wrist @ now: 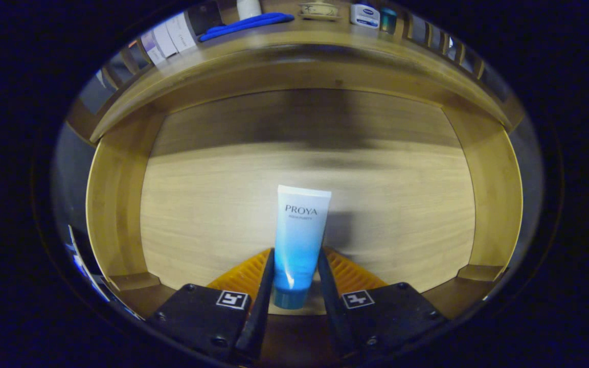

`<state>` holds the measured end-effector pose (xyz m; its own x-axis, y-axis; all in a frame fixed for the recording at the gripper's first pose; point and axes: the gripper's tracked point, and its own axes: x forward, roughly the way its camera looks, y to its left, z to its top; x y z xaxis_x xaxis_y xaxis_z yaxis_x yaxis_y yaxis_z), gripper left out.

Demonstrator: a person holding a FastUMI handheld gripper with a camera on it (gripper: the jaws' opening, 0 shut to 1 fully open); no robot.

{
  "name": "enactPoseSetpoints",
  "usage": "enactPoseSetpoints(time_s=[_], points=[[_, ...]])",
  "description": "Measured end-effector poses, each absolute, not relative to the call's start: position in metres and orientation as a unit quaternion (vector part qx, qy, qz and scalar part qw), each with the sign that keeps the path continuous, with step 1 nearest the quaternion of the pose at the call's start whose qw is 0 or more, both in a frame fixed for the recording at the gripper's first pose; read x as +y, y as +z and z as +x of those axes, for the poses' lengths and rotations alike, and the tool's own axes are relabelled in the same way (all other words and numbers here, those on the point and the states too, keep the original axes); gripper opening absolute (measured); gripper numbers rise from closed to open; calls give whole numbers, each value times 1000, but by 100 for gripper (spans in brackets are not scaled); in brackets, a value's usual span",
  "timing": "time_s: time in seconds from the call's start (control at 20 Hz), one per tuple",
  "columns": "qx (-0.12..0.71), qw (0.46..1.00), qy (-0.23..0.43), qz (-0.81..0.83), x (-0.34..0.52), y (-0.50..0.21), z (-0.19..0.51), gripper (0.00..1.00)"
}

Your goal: Pull open the drawer, take out the items inside it, and place them on the countertop above the cabinet.

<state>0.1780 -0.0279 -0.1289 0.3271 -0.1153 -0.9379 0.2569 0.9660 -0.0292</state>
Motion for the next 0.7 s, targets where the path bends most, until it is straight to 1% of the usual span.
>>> enactPoseSetpoints(time_s=[0.1, 0.3, 0.7], points=[[566, 815, -109, 65, -25, -128, 178, 48], [566, 816, -97, 65, -23, -125, 174, 43], [546, 832, -79, 58, -20, -88, 167, 43]])
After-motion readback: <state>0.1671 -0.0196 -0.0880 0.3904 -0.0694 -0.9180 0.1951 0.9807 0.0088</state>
